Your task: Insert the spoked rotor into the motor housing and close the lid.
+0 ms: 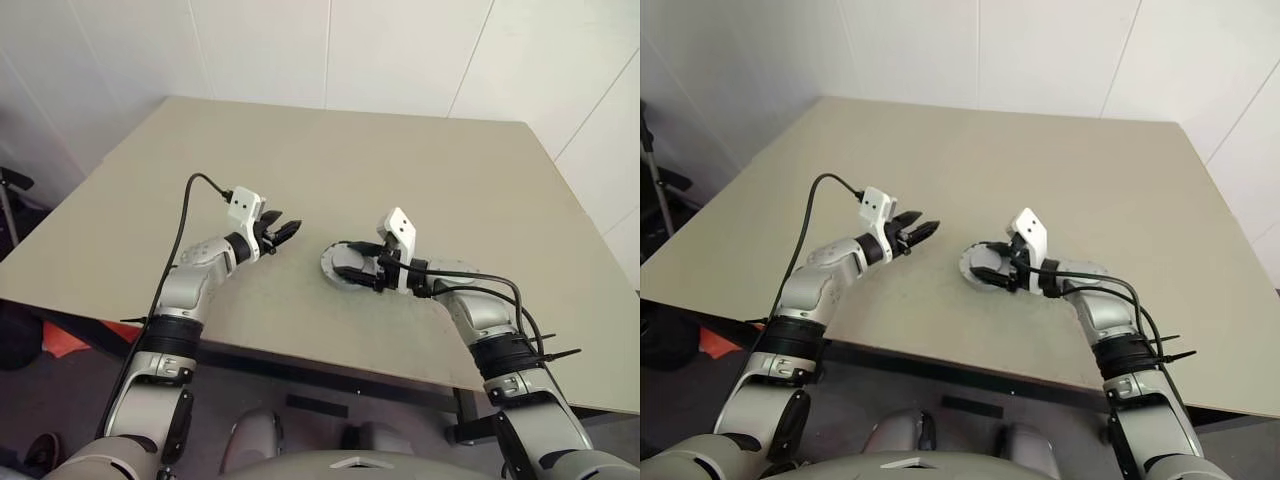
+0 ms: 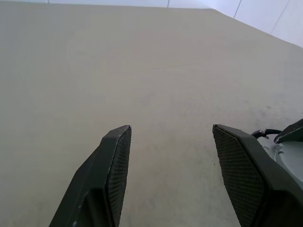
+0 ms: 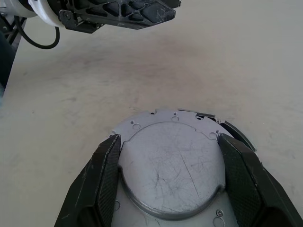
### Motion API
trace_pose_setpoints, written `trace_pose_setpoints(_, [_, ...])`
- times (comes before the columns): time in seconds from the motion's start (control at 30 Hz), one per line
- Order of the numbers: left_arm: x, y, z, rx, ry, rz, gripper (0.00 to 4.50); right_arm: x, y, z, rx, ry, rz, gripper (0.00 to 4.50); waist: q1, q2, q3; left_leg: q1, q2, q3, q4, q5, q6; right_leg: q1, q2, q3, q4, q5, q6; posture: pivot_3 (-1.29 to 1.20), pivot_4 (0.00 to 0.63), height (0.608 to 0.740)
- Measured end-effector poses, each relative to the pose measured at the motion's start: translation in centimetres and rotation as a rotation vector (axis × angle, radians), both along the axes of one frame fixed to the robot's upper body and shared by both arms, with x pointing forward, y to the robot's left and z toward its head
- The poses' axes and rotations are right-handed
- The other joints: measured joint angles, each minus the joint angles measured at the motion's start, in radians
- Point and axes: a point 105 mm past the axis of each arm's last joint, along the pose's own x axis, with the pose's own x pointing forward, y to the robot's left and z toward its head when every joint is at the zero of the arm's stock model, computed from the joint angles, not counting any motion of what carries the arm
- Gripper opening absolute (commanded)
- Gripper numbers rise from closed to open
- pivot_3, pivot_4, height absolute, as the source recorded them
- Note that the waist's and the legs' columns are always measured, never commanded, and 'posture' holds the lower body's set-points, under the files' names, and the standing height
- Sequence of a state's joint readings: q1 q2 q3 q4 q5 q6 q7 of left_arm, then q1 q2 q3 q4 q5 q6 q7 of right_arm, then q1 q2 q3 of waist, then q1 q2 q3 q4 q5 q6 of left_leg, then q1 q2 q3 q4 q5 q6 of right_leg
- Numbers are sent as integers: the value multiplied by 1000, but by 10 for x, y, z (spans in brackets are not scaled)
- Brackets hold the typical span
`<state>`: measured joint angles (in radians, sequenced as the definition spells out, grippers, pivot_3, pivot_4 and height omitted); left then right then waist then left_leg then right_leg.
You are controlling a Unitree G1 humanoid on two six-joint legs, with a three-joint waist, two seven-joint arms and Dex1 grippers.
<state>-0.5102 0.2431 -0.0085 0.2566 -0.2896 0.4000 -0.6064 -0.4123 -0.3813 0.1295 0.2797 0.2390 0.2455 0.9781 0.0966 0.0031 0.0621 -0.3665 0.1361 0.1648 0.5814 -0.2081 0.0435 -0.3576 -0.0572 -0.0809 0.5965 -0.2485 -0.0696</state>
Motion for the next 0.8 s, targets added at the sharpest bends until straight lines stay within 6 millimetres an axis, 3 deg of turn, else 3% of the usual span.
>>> trace_pose_setpoints(0.33, [0, 0, -1, 2, 2, 1, 2910, -2, 3, 3, 32, -64, 13, 3164, 0, 0, 0, -6, 1, 0, 3, 2, 0, -10, 0, 0, 10, -2, -3, 0, 0, 740])
trace_pose_setpoints(0.8, [0, 1, -2, 5, 4, 2, 2910, 12, 2, -2, 14, -58, -73, 3164, 0, 0, 0, -3, 1, 0, 10, 1, -2, -4, 0, 0, 13, -2, -3, 0, 0, 740])
